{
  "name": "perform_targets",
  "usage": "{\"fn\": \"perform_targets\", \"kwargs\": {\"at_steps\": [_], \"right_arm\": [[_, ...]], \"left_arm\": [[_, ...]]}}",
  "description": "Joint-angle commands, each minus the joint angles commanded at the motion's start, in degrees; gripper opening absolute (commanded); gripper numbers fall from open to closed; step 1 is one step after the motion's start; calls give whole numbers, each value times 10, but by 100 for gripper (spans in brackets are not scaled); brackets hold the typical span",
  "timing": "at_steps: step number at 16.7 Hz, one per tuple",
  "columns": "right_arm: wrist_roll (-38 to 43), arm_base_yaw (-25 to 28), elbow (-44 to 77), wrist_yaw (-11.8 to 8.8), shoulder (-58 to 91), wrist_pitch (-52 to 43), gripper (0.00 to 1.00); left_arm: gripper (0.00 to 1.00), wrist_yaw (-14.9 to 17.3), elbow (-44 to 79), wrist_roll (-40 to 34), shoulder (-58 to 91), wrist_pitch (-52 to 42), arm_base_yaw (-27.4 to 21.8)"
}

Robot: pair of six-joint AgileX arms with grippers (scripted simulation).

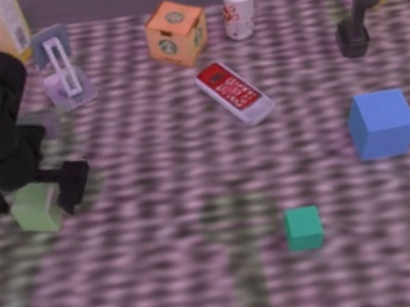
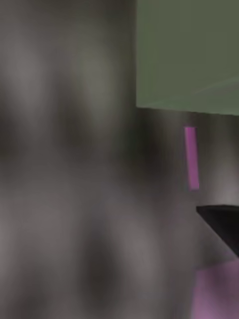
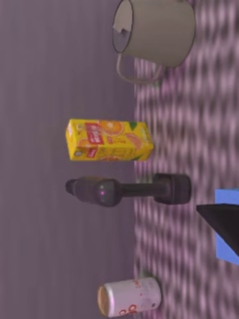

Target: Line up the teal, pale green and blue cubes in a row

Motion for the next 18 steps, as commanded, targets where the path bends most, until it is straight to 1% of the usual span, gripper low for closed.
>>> {"fn": "perform_targets", "kwargs": {"at_steps": [2,6,18], "right_arm": [[0,0,0,0,0,0,100],[0,0,0,0,0,0,100],[0,0,0,0,0,0,100]], "left_arm": [[100,0,-13,0,10,23,0],[100,0,-15,0,11,26,0],[10,0,-15,0,11,26,0]]}}
